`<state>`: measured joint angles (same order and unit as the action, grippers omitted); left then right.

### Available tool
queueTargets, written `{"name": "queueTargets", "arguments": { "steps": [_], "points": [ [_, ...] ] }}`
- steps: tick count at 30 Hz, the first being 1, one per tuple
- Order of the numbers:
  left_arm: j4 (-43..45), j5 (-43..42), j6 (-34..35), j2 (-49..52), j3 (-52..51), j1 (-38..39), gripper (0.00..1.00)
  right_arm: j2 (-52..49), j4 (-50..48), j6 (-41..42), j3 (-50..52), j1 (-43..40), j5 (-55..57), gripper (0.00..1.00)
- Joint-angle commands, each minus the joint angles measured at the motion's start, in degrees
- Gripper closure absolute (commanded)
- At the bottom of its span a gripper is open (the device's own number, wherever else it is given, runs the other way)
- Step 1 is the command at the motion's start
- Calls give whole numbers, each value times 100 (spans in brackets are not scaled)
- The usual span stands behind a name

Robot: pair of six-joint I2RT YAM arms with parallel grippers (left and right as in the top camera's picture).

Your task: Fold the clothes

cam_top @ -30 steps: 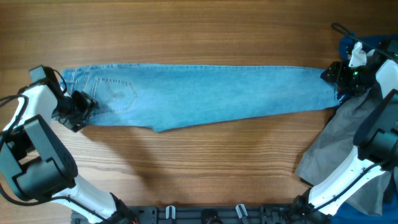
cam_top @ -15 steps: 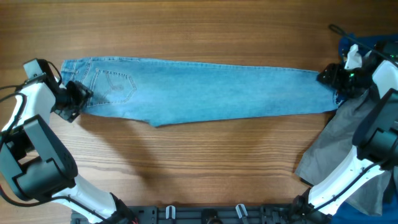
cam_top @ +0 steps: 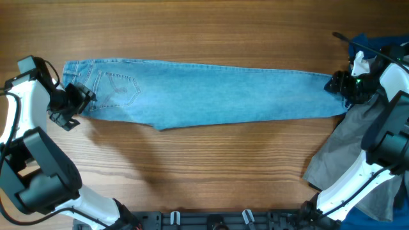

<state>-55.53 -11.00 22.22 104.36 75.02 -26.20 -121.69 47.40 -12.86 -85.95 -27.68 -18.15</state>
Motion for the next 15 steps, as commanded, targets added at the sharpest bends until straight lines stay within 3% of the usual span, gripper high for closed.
{"name": "queueTargets", "arguments": {
  "steps": [1,4,11,13,15],
  "points": [
    [-11,15,-96,-127,114,-7,14,203,92,-66,-22,-24,428,25],
    [-28,15,-96,-127,114,-7,14,201,166,98,17,-52,896,24],
    [-35,15,-96,-127,111,-7,13,201,-90,79,538,-57,391,20],
    [-70,15,-96,-127,111,-7,13,199,-181,79,636,-55,166,26],
    [-87,15,-96,-127,111,-7,13,201,-225,87,647,-50,31,40]
  ]
}}
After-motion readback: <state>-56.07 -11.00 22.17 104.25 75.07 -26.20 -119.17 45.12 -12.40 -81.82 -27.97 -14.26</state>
